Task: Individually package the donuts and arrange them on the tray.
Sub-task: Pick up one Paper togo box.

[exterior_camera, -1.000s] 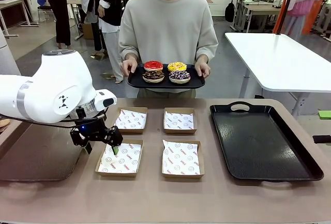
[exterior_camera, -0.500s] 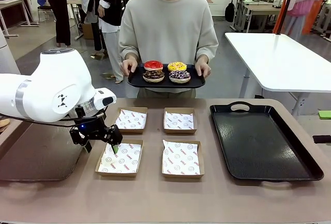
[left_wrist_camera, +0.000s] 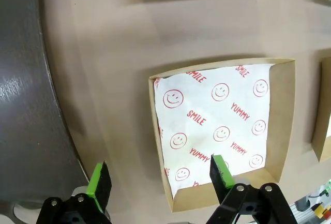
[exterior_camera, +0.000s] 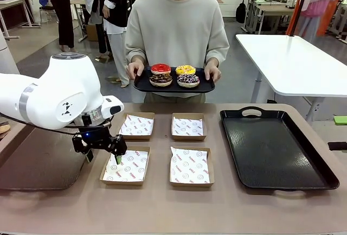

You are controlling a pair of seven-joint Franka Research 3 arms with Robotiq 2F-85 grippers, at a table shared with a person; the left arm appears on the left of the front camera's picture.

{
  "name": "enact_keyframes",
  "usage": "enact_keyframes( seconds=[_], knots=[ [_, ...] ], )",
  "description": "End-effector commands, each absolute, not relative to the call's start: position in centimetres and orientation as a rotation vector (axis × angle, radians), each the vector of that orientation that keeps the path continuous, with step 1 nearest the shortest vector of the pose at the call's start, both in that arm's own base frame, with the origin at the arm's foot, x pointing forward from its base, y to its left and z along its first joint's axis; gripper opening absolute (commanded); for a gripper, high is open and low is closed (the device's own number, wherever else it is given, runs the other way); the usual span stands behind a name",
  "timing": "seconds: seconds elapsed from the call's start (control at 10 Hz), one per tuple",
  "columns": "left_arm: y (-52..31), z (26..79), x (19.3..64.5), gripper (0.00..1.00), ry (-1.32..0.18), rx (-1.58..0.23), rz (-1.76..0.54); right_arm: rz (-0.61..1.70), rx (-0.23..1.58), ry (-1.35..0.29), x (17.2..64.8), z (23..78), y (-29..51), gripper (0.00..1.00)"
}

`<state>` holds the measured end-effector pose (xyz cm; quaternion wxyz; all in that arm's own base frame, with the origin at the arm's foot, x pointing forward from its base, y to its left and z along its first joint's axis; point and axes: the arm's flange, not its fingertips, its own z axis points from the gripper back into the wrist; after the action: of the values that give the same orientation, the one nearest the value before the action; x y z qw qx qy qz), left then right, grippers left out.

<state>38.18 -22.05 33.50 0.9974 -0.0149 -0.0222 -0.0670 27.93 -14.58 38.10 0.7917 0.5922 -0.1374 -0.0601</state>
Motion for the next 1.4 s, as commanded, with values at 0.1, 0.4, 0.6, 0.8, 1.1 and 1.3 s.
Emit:
enact_keyframes(
  seconds=[0.1,0.4,0.6,0.8,1.1,1.3],
  knots=[
    [-23.3,33.0,39.9,0.43,-0.046,-0.015,-0.112,-0.125,1.278,-0.3,27.9,38.2,-14.6,1.0],
    [-23.2,32.5,40.5,0.37,-0.025,-0.012,-0.097,-0.125,1.278,-0.3,27.9,38.2,-14.6,1.0],
    [-23.1,32.4,40.7,0.0,-0.012,-0.006,-0.095,-0.125,1.278,-0.3,27.9,38.2,-14.6,1.0],
    [-23.1,32.4,40.9,0.0,-0.004,-0.01,-0.089,-0.125,1.278,-0.3,27.9,38.2,-14.6,1.0],
    [-22.8,32.9,41.0,0.0,-0.004,-0.01,-0.08,-0.125,1.278,-0.3,27.9,38.2,-14.6,1.0],
    [-22.6,33.1,41.1,0.0,0.008,-0.009,-0.073,-0.125,1.278,-0.3,27.9,38.2,-14.6,1.0]
  ],
)
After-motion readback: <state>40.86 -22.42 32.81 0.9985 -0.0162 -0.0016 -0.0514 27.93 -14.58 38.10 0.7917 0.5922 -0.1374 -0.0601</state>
